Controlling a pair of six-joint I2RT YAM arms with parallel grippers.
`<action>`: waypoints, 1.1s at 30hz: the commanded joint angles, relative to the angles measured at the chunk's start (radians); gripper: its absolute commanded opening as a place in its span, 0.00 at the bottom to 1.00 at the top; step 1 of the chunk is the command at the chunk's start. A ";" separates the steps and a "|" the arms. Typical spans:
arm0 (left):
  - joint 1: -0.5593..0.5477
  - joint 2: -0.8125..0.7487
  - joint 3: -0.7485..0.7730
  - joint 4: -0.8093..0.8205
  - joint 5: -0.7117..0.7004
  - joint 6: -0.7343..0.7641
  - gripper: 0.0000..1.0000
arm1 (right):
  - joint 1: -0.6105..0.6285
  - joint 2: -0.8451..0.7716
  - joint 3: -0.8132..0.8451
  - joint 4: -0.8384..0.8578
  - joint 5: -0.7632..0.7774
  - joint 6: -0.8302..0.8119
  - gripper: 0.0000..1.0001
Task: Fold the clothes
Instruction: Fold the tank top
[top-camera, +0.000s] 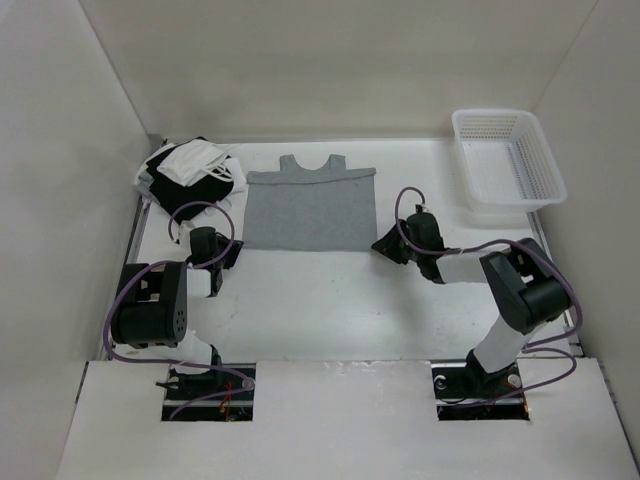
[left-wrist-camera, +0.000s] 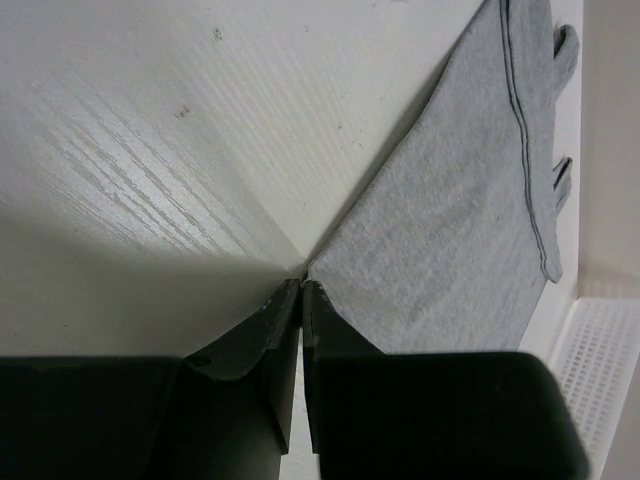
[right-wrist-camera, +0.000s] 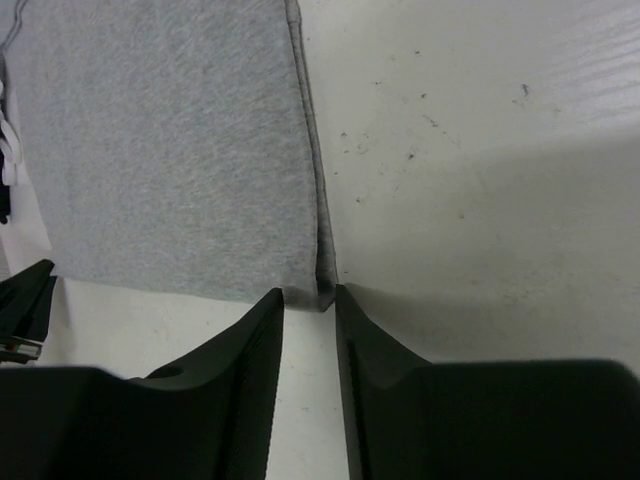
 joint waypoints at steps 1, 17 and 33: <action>0.003 -0.023 0.001 0.034 0.006 0.005 0.03 | -0.001 0.050 0.030 -0.001 -0.047 0.014 0.30; -0.041 -0.759 0.098 -0.479 0.055 0.060 0.00 | 0.117 -0.740 -0.043 -0.327 0.177 -0.164 0.01; -0.086 -1.251 0.560 -1.182 0.036 0.183 0.00 | 0.719 -1.283 0.372 -1.149 0.680 -0.104 0.03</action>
